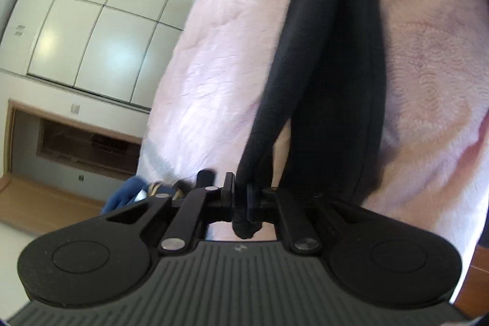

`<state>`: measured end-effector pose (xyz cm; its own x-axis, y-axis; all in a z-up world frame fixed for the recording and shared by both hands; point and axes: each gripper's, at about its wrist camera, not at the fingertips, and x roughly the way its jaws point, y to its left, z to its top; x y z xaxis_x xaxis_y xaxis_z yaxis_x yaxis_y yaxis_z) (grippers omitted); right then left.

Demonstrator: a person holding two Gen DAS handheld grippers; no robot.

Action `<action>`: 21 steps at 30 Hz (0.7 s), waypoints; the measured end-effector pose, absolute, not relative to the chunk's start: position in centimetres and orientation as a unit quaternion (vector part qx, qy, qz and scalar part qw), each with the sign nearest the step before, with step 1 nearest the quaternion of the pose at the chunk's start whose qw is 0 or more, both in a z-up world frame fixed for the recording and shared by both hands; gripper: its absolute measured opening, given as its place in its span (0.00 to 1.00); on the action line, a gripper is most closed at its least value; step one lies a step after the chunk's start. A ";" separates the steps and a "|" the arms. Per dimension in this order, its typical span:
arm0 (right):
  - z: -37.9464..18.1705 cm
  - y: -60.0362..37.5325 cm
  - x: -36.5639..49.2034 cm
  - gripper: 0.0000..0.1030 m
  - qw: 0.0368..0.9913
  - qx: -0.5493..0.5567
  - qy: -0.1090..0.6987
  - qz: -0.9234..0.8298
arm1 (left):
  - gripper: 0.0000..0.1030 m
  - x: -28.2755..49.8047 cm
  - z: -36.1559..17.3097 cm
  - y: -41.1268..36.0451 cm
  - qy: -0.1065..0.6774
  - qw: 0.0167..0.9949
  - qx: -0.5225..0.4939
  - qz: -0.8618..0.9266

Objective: Fold clothes

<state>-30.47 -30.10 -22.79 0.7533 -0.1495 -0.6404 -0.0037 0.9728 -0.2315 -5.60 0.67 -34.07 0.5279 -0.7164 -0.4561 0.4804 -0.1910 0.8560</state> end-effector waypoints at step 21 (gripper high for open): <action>-24.7 -28.5 -29.5 0.63 0.924 -0.084 0.374 -0.004 | 0.16 -4.9 -35.6 5.6 -0.046 0.629 0.611 -0.478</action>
